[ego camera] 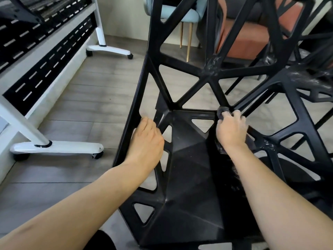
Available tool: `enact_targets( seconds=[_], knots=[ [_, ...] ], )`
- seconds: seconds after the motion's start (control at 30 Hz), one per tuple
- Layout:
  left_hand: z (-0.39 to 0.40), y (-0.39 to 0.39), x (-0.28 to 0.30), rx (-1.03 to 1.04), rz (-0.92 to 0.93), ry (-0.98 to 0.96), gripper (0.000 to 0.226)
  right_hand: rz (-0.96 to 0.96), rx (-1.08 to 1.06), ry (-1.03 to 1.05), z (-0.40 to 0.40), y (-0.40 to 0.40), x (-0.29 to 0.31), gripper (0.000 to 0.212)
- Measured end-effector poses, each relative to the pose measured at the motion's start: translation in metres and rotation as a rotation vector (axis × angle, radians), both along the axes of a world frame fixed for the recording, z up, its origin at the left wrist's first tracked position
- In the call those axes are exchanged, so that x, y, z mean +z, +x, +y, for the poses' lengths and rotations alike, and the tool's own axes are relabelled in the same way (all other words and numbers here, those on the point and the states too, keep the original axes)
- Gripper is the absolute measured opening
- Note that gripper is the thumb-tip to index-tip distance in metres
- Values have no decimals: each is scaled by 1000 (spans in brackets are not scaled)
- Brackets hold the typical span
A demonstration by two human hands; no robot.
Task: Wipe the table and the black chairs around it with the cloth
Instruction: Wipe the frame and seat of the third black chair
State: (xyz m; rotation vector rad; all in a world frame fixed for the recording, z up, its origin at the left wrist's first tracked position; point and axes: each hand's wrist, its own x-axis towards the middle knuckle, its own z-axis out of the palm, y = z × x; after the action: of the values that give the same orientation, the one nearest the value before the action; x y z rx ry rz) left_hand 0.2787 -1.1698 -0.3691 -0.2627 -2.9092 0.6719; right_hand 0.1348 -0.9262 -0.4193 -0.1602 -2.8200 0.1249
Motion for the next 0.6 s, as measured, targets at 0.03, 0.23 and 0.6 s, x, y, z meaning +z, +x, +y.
enact_targets(
  seconds=[0.03,0.23,0.6],
  knots=[
    [0,0,1,8,-6,-4,41,13,23,-81,-10,0,-1,35],
    [1,-1,5,31,-33,-57,36,144,768,-158,-122,45,-13,39],
    [-5,-9,-1,15,-37,-51,39,158,613,-67,-120,38,-12,42]
  ],
)
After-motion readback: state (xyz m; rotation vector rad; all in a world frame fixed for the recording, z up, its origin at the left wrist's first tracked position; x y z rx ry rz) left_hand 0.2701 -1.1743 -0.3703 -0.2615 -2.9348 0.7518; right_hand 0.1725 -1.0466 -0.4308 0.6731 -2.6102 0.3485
